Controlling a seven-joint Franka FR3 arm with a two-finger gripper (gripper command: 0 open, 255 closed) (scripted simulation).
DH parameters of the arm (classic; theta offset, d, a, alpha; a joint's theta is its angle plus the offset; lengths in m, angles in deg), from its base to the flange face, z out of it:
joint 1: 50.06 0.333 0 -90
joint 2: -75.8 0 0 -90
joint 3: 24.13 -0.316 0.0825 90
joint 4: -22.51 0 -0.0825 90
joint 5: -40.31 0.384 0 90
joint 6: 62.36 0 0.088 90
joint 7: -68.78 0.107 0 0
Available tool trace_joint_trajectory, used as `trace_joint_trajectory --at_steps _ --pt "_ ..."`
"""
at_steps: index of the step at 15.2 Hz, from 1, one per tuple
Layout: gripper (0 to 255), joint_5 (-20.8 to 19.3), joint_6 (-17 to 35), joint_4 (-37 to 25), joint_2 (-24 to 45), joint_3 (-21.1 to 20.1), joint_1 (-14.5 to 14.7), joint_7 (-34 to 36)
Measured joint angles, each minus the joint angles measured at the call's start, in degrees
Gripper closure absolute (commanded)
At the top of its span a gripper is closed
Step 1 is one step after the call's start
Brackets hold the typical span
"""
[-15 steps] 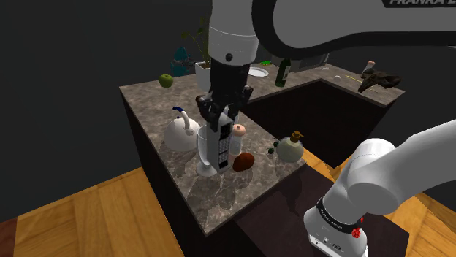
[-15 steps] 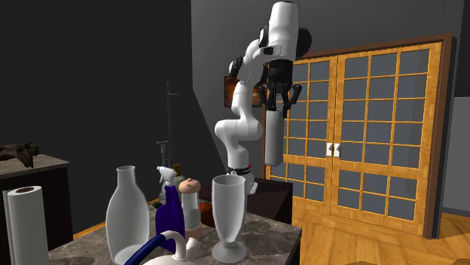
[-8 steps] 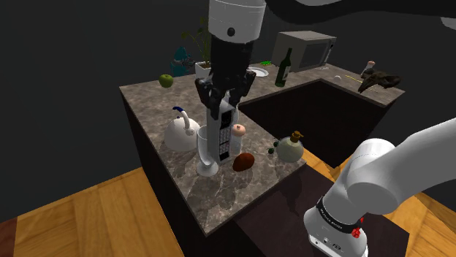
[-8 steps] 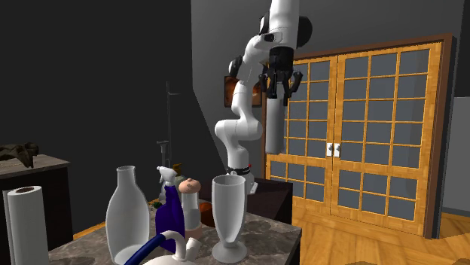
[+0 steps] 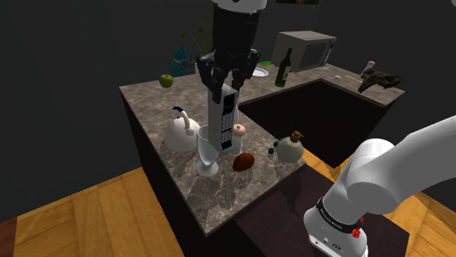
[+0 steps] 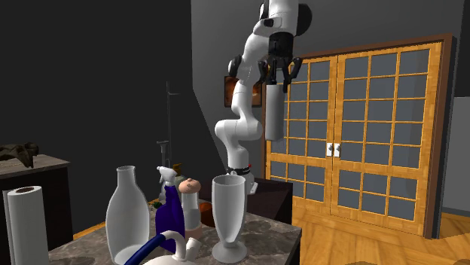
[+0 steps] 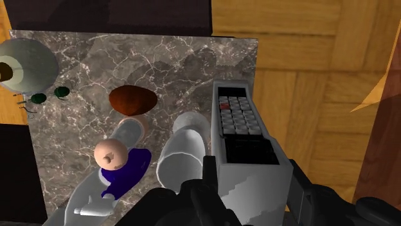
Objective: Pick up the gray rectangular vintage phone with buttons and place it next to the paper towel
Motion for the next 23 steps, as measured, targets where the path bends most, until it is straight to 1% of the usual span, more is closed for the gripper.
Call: trace_joint_trajectory --at_steps 9,12,14,17,23 --pt "255 -1.2 -6.6 -9.7 3.3 -0.3 -0.7 0.7" --pt "255 -1.7 -6.0 -8.6 2.9 2.0 -1.4 -2.3" --pt "255 -2.1 -5.0 -6.7 2.2 4.1 -2.0 -5.1" --pt "255 -3.1 -4.2 -5.7 2.1 7.2 -3.1 -9.3" --pt "255 -5.2 -1.2 -3.9 3.5 12.7 -5.5 -17.1"
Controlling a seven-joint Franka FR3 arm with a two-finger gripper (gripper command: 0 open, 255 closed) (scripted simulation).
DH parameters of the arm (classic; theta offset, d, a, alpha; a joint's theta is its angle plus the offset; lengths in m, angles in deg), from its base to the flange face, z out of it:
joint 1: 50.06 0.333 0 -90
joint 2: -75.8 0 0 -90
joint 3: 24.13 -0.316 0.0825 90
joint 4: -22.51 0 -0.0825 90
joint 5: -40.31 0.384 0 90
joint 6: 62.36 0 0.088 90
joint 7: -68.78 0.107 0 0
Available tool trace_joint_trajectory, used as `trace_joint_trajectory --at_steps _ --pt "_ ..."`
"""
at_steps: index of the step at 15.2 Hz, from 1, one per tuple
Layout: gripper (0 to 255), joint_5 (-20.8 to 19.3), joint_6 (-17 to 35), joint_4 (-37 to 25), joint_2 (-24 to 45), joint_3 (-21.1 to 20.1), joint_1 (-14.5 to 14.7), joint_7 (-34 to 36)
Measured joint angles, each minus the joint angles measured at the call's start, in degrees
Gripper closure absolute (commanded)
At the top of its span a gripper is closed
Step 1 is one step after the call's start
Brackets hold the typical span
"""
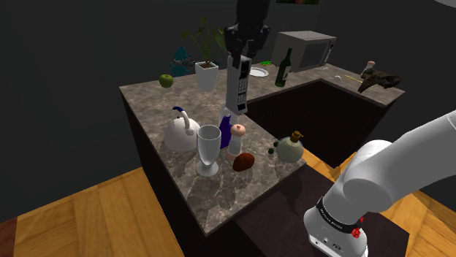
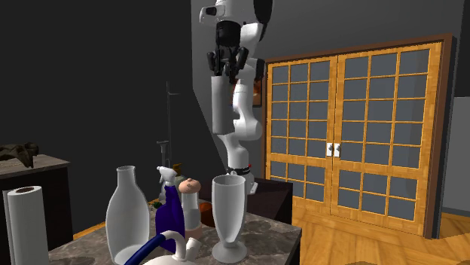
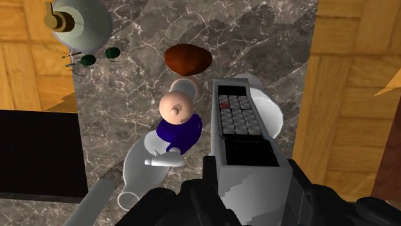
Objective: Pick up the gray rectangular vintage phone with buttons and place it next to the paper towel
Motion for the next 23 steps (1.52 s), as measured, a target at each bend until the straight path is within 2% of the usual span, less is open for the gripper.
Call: trace_joint_trajectory --at_steps 14,23 --pt "255 -3.6 5.2 -6.3 11.3 11.3 -6.3 -17.1" --pt "255 -3.1 6.1 -18.6 24.3 16.9 -10.9 -27.2"
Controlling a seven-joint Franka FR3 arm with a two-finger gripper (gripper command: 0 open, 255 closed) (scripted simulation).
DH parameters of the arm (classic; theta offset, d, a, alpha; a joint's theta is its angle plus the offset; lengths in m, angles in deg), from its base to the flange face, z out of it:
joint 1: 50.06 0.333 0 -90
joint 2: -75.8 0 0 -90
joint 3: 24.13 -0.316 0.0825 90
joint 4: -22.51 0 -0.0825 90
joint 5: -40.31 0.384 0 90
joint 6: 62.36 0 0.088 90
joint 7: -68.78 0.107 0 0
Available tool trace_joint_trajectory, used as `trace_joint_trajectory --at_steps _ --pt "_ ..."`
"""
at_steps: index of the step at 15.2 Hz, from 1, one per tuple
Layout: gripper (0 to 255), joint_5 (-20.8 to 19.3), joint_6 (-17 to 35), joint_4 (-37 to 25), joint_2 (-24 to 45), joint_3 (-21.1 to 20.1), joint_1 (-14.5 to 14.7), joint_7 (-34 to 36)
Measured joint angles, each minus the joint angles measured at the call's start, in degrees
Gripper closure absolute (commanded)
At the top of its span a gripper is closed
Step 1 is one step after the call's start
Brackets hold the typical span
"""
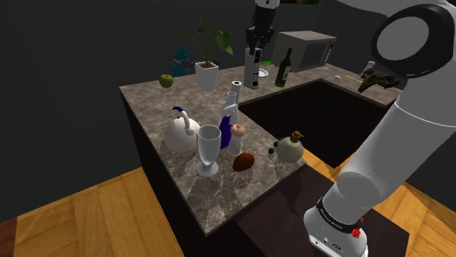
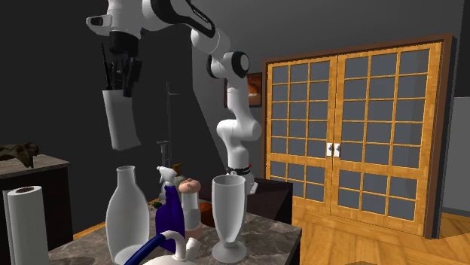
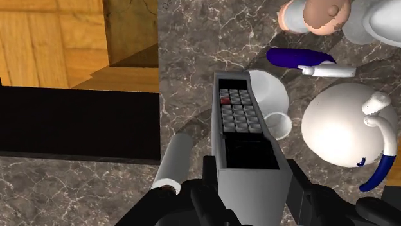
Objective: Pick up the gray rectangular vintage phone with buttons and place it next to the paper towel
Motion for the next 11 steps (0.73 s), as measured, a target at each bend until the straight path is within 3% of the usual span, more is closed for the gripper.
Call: trace_joint_trajectory --at_steps 7,9,11 --pt "255 2.1 -2.2 -15.4 13.1 2.8 -4.2 -6.8" --pt "255 3.2 -5.3 -24.9 19.6 3.5 -6.3 -9.0" --pt "255 3.5 -4.7 -25.8 21.2 3.7 -7.1 -9.9"
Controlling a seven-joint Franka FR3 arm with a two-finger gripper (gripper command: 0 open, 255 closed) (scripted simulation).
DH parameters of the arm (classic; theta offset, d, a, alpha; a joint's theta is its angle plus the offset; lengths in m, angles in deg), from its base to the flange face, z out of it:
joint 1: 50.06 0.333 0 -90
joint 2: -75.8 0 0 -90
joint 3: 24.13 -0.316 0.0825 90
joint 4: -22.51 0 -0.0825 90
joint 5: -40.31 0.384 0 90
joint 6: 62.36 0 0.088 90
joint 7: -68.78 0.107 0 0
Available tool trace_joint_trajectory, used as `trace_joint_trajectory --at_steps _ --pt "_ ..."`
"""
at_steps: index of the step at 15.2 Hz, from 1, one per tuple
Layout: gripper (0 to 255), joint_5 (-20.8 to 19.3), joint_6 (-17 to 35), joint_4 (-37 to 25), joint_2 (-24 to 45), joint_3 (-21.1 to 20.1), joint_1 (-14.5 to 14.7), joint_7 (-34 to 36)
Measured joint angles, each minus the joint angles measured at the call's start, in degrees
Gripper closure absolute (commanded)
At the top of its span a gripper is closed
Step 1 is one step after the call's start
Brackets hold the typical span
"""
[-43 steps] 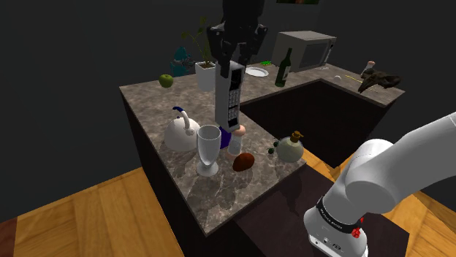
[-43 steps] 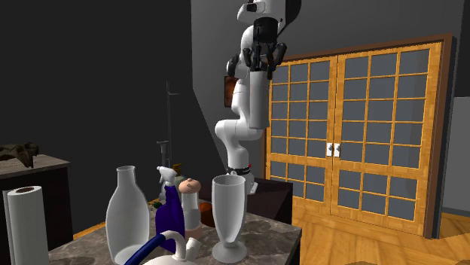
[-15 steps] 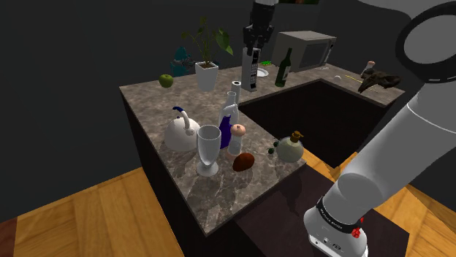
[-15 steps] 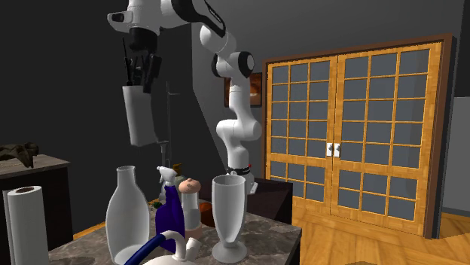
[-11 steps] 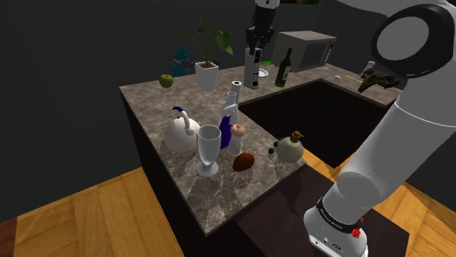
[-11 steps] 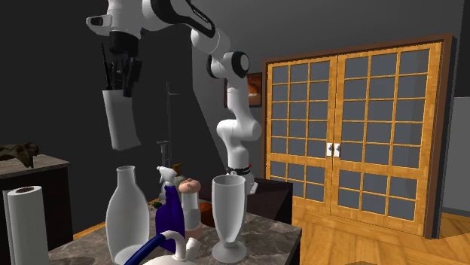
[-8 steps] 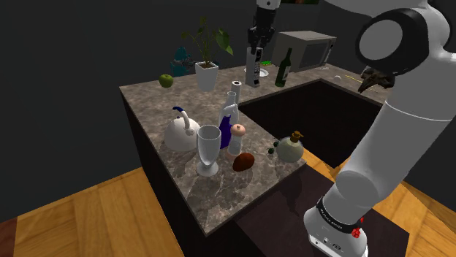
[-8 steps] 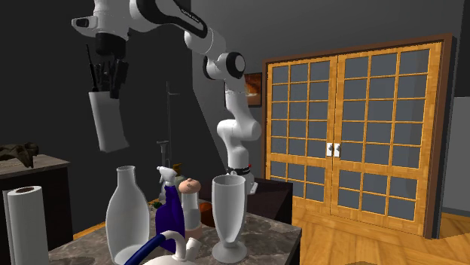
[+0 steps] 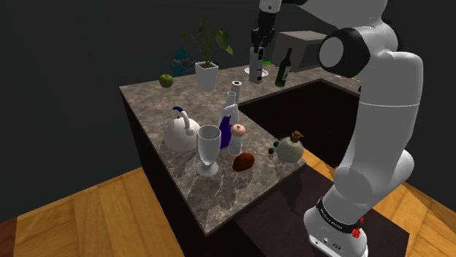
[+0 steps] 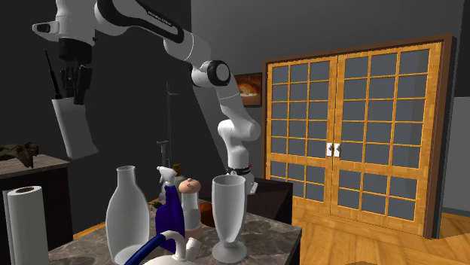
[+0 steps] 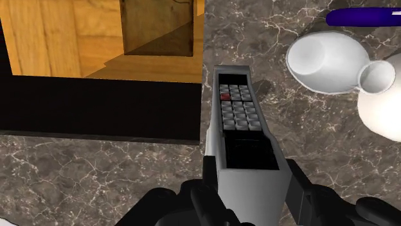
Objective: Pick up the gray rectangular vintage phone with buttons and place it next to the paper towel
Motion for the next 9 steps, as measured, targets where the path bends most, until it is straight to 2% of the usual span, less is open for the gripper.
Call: trace_joint_trajectory --at_steps 9 --pt "255 -0.2 8.2 10.2 -2.1 0.0 0.3 -0.2"
